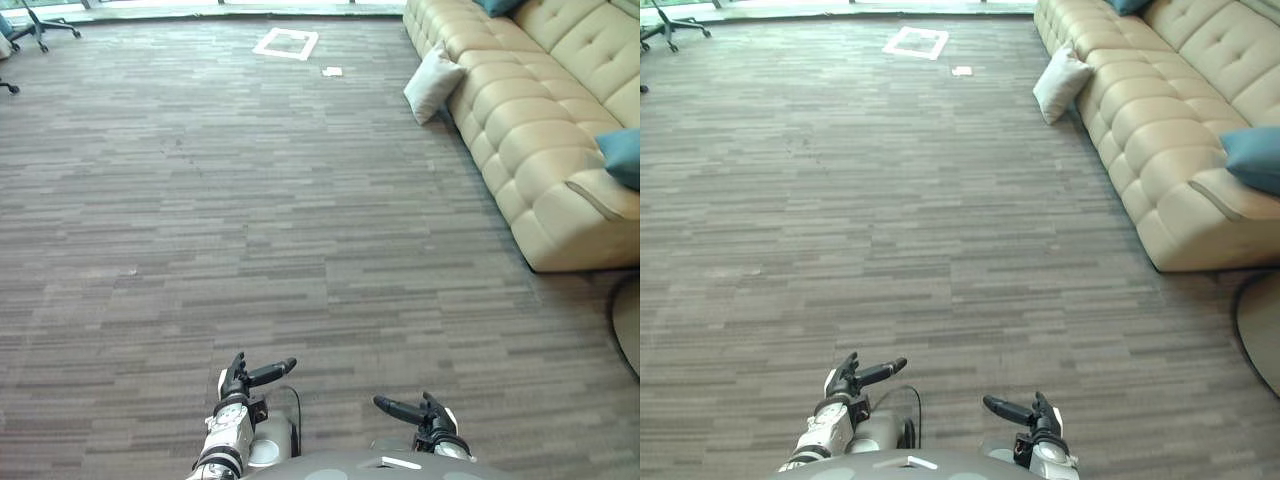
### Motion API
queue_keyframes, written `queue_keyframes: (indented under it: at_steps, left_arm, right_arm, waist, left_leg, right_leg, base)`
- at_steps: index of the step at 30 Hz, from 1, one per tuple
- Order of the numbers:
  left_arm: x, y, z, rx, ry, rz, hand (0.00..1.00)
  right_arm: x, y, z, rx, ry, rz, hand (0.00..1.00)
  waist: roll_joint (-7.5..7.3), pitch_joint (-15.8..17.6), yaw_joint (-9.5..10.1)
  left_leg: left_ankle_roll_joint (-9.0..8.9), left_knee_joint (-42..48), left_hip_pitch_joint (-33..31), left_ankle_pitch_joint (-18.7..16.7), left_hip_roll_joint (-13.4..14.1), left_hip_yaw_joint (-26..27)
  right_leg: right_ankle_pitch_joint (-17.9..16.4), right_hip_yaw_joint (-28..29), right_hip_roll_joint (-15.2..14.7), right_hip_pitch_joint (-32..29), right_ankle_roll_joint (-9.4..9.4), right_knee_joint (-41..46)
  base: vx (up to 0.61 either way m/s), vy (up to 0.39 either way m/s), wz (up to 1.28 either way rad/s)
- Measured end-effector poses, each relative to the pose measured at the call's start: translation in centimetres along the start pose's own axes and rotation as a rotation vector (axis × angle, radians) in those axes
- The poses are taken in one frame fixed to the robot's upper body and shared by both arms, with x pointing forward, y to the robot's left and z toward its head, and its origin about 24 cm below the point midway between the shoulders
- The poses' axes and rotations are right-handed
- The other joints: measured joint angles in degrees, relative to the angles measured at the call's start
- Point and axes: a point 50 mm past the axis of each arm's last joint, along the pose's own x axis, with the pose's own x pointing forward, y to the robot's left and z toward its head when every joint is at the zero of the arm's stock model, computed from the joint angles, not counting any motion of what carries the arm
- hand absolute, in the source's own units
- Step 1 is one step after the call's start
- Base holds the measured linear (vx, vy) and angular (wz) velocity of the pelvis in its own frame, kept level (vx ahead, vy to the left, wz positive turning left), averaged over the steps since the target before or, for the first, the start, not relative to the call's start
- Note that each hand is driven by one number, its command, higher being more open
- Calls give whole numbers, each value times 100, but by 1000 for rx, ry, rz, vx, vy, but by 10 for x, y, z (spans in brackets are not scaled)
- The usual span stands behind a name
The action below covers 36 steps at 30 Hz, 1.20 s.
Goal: Pick up cushions and gather them together orderly.
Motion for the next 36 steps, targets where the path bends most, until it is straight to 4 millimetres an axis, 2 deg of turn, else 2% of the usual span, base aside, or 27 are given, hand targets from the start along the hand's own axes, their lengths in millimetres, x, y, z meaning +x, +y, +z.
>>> queue_keyframes:
  at_steps: [2, 4, 5, 6, 7, 8, 10, 11, 12, 13, 14, 15, 16, 17, 18, 19, 20, 22, 25, 26, 27, 29, 31, 32, 33, 34, 36]
  left_arm:
    - [-1, 0, -5, 8, 22, 1, 100]
    - [-1, -1, -8, 18, 31, -5, 100]
    - [-2, -3, -10, 28, 33, -17, 100]
    - [-2, -4, -11, 37, 37, -23, 100]
    - [-4, -16, -14, 41, 53, -67, 100]
    - [-5, -24, -15, 44, 50, -95, 100]
    - [-8, -34, -19, 39, 59, -137, 100]
    - [-8, -37, -19, 44, 59, -145, 100]
    - [-10, -32, -25, 53, 69, -134, 100]
    - [-10, -33, -26, 54, 70, -135, 100]
    - [-11, -33, -26, 56, 71, -139, 100]
    - [-11, -33, -26, 58, 68, -138, 100]
    - [-10, -30, -22, 61, 52, -129, 100]
    - [-10, -26, -20, 33, 42, -108, 100]
    - [-9, -23, -19, 22, 36, -97, 100]
    - [-9, -17, -15, 11, 16, -74, 100]
    - [-9, -14, -14, 2, 3, -65, 100]
    - [-9, -13, -7, -11, -43, -62, 100]
    - [-8, -16, 0, -23, -68, -67, 100]
    - [-8, -16, 2, -24, -77, -67, 100]
    - [-7, -15, 3, -23, -77, -63, 100]
    - [-7, -12, 3, -16, -75, -56, 100]
    - [-3, -1, 9, 10, -77, -34, 100]
    - [-2, 2, 11, 15, -82, -29, 100]
    - [-1, 7, 12, 23, -82, -15, 100]
    - [0, 10, 11, 29, -71, -3, 100]
    - [0, 12, 6, 35, -42, 6, 100]
  right_arm:
    - [1, -1, 13, 0, -60, -3, 100]
    - [2, 2, 19, -4, -80, 4, 100]
    - [2, 4, 19, -14, -80, 12, 100]
    - [2, 4, 19, -8, -83, 14, 100]
    - [5, 1, 24, -25, -85, 8, 100]
    - [5, 1, 24, -23, -83, 2, 100]
    - [5, 1, 25, 3, -82, 2, 100]
    - [4, 0, 25, -2, -87, 1, 100]
    - [2, 4, 18, -54, -73, 18, 100]
    - [2, 3, 17, -33, -63, 17, 100]
    - [2, -1, 17, -49, -62, 7, 100]
    - [3, -2, 17, -51, -63, 5, 100]
    - [3, -7, 18, -65, -62, -6, 100]
    - [4, -11, 17, -77, -52, -16, 100]
    - [5, -12, 16, -79, -45, -21, 100]
    - [4, -12, 10, -70, -17, -21, 100]
    - [4, -10, 6, -79, -4, -15, 100]
    - [4, -8, 4, -104, 4, -2, 100]
    - [3, -6, 2, -103, 17, 0, 100]
    - [3, -5, 2, -101, 16, 1, 100]
    - [3, -4, 1, -104, 18, 0, 100]
    - [2, -2, -1, -107, 26, 5, 100]
    - [0, 8, -6, -89, 42, 20, 100]
    - [-1, 9, -9, -80, 53, 19, 100]
    - [-3, 13, -14, -71, 70, 29, 100]
    - [-2, 15, -13, -78, 65, 34, 100]
    - [-2, 13, -10, -93, 51, 43, 100]
  waist:
    - [123, 102, -70]
    - [57, 118, -159]
    - [-9, 106, -210]
    - [-68, 105, -240]
    - [167, 106, -191]
    - [170, 108, -191]
    - [110, 110, -285]
    - [158, 98, -297]
    - [83, -91, -283]
    - [212, -116, -322]
    - [387, -187, -377]
    - [424, -186, -378]
    - [571, -128, -361]
    - [708, -103, -331]
    - [721, -85, -303]
    - [649, -73, -261]
    - [600, -89, -253]
    - [563, -66, -161]
    - [543, -39, 14]
    - [522, -21, 56]
    - [518, -15, 58]
    - [475, -18, 107]
    - [174, -95, 72]
    - [82, -103, 73]
    - [-77, -97, 96]
    - [-126, -89, 95]
    - [-151, -89, 62]
  left_leg:
    - [37, -534, 686, -23, 166, 25]
    - [3, -758, 1096, -83, 247, 21]
    - [-144, -817, 1284, -281, 277, -27]
    - [-224, -836, 1408, -394, 269, -71]
    - [-305, -900, 1555, -526, 378, -258]
    - [-263, -888, 1563, -464, 253, -400]
    - [-193, -762, 1654, -81, 103, -546]
    - [-195, -701, 1657, -80, 112, -602]
    - [-230, -446, 1597, -128, 151, -721]
    - [-313, -13, 1440, -142, 307, -856]
    - [-866, 1146, 831, 115, 518, -1065]
    - [-1105, 1493, 683, 218, 566, -1107]
    - [-1662, 2732, 96, 642, 781, -1114]
    - [-1608, 3862, -395, 654, 1020, -892]
    - [-1517, 4274, -596, 605, 1105, -691]
    - [-1184, 4544, -954, 429, 1205, -202]
    - [-983, 4415, -1205, 315, 1231, 44]
    - [-672, 3480, -1636, 130, 1283, 519]
    - [-627, 1572, -1948, 134, 1118, 614]
    - [-639, 952, -2022, 294, 1039, 560]
    - [-506, 202, -2073, 638, 958, 427]
    - [-384, 299, -2086, 1325, 939, 355]
    - [-315, 544, -2059, 1177, 774, 483]
    - [-262, 713, -2079, 1014, 707, 545]
    - [-198, 904, -1881, 691, 542, 737]
    - [-142, 892, -1646, 510, 422, 872]
    - [-53, 659, -1193, 290, 242, 950]
  right_leg:
    - [-585, -581, 107, -786, -104, -675]
    - [-629, -739, 177, -1129, -58, -1965]
    - [-406, -660, 222, -1116, 151, -3091]
    - [-114, -726, 222, -1086, -193, -3171]
    - [-384, -846, 370, -931, -154, -3053]
    - [-432, -840, 342, -900, -109, -2948]
    - [-464, -832, 147, -1161, -180, -1826]
    - [-660, -821, 192, -1240, -226, -1774]
    - [-1076, -787, 229, -933, -495, -2512]
    - [-1149, -1022, 303, -695, -459, -2653]
    - [-1208, -1298, 413, -409, -535, -2935]
    - [-1217, -1349, 445, -327, -546, -3011]
    - [-1229, -1468, 620, 13, -616, -3271]
    - [-1252, -1499, 818, 441, -671, -3588]
    - [-1270, -1499, 872, 720, -705, -3764]
    - [-1277, -1488, 882, 1248, -717, -4164]
    - [-1265, -1463, 883, 1524, -700, -4433]
    - [-1196, -1329, 901, 1969, -597, -4911]
    - [-1194, -971, 902, 2535, -515, -5390]
    - [-1232, -857, 892, 2643, -444, -5450]
    - [-1354, -699, 901, 2830, -271, -5534]
    - [-1469, -397, 859, 3010, -158, -5537]
    - [-1424, -13, 552, 2955, -128, -5364]
    - [-1345, 82, 453, 2887, -9, -5187]
    - [-1156, 182, 237, 2753, 121, -4566]
    - [-883, 207, 144, 2466, 138, -3691]
    - [202, 180, 3, 1780, 164, -2141]
  base:
    - [448, -59, -10]
    - [525, -178, 22]
    - [672, -284, 39]
    - [642, -251, 27]
    - [510, -171, 15]
    - [417, -89, 16]
    - [341, -114, 31]
    - [251, -140, 36]
    - [351, -205, 43]
    - [416, -240, 78]
    - [480, -277, 69]
    - [397, -200, 61]
    - [421, -136, 17]
    - [290, -61, 4]
    - [374, -50, -16]
    - [363, -59, -14]
    - [511, -64, -20]
    - [347, -8, -34]
    - [470, 107, -57]
    - [507, 170, -73]
    - [535, 213, -66]
    - [599, 247, -71]
    - [569, 222, -42]
    - [701, 298, -13]
    - [560, 253, -22]
    - [658, 305, -25]
    - [480, 212, -11]
